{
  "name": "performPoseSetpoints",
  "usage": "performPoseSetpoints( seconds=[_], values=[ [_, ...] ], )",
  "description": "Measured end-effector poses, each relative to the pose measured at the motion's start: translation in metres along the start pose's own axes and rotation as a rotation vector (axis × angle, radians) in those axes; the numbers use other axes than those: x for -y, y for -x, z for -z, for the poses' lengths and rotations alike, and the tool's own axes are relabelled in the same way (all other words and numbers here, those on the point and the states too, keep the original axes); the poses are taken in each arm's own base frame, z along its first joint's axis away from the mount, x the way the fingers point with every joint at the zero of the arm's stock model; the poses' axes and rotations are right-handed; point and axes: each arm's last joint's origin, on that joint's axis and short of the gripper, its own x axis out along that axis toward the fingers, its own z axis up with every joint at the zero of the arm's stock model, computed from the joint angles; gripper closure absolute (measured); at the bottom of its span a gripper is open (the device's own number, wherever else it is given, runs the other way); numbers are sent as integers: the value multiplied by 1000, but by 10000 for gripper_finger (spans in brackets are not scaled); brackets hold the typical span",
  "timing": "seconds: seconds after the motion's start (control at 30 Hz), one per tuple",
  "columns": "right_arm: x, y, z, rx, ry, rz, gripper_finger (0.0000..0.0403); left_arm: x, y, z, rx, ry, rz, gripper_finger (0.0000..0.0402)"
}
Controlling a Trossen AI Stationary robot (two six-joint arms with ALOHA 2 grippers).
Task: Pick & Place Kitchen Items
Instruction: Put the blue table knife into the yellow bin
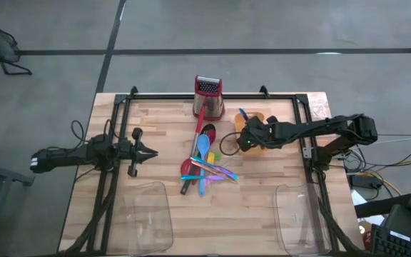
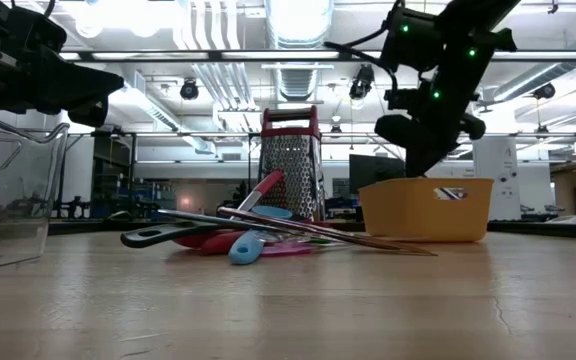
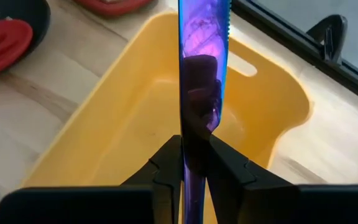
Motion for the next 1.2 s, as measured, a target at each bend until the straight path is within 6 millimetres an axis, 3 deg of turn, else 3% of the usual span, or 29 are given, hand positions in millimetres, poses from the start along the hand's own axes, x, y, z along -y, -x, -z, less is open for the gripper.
performPoseSetpoints(
  seconds=[0.2, 0.67, 0.9, 1.2],
  values=[
    [0, -4, 4, 3, -6, -3, 330, 0, 0, 0, 0, 0, 0, 362],
    [-2, -9, 8, -15, 26, 15, 385, 0, 0, 0, 1, 0, 0, 362],
    [-3, 10, -2, 20, 63, -59, 376, 0, 0, 0, 1, 0, 0, 362],
    [-42, 42, -7, 139, 201, -355, 341, 0, 0, 0, 1, 0, 0, 362]
  ],
)
